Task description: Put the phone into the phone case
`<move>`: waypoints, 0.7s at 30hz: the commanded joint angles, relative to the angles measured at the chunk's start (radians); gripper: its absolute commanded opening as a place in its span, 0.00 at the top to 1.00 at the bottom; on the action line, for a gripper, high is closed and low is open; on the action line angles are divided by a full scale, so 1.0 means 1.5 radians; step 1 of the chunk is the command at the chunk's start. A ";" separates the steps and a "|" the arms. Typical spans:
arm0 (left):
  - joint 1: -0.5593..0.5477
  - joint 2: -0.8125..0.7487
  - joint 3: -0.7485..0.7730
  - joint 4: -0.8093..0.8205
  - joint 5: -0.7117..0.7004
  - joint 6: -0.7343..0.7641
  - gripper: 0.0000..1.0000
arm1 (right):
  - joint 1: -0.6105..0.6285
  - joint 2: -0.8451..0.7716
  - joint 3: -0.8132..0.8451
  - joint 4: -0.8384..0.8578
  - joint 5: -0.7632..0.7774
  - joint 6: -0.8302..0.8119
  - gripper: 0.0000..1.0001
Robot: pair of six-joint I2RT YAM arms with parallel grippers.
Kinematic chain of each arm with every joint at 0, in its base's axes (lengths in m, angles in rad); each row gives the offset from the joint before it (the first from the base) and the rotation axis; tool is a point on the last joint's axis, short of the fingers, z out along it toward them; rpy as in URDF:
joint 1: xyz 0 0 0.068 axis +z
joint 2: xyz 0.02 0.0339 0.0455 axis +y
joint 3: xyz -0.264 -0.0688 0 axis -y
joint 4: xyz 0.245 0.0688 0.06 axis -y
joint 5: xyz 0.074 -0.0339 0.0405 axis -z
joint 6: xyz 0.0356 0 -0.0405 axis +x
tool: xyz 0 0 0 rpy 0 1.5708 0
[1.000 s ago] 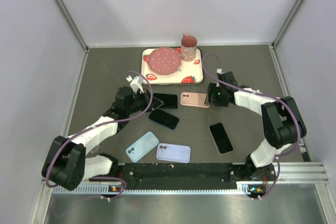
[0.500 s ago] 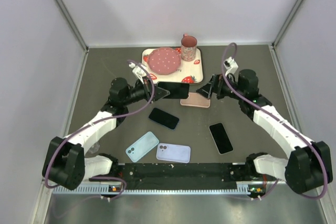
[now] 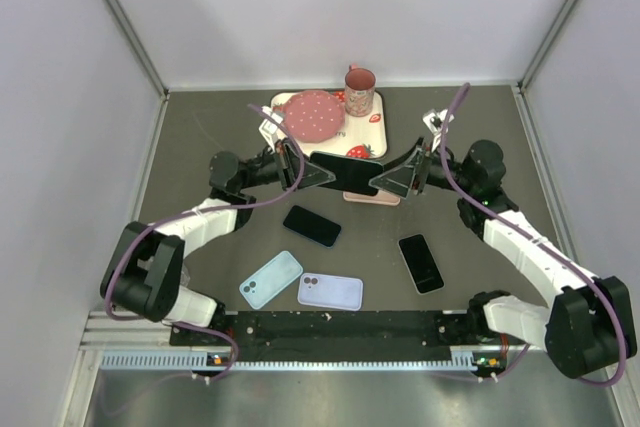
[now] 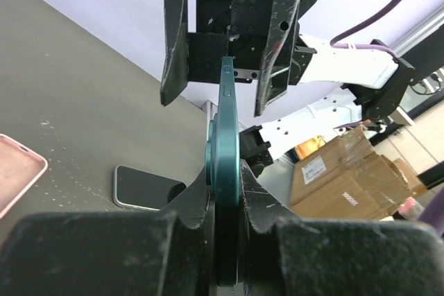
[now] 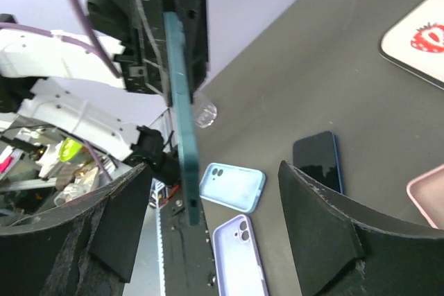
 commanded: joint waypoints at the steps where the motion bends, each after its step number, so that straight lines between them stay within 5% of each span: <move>1: -0.013 0.015 0.046 0.208 0.017 -0.066 1.00 | -0.005 -0.003 -0.004 0.153 -0.050 0.085 0.27; 5: -0.017 0.020 0.048 0.206 0.005 -0.064 1.00 | 0.004 0.012 0.005 0.164 -0.062 0.102 0.45; 14: -0.027 0.013 0.040 0.163 -0.025 -0.029 1.00 | 0.026 0.038 -0.010 0.227 -0.060 0.149 0.63; 21: -0.049 -0.039 0.063 -0.041 -0.044 0.111 1.00 | 0.032 0.054 -0.002 0.229 -0.059 0.162 1.00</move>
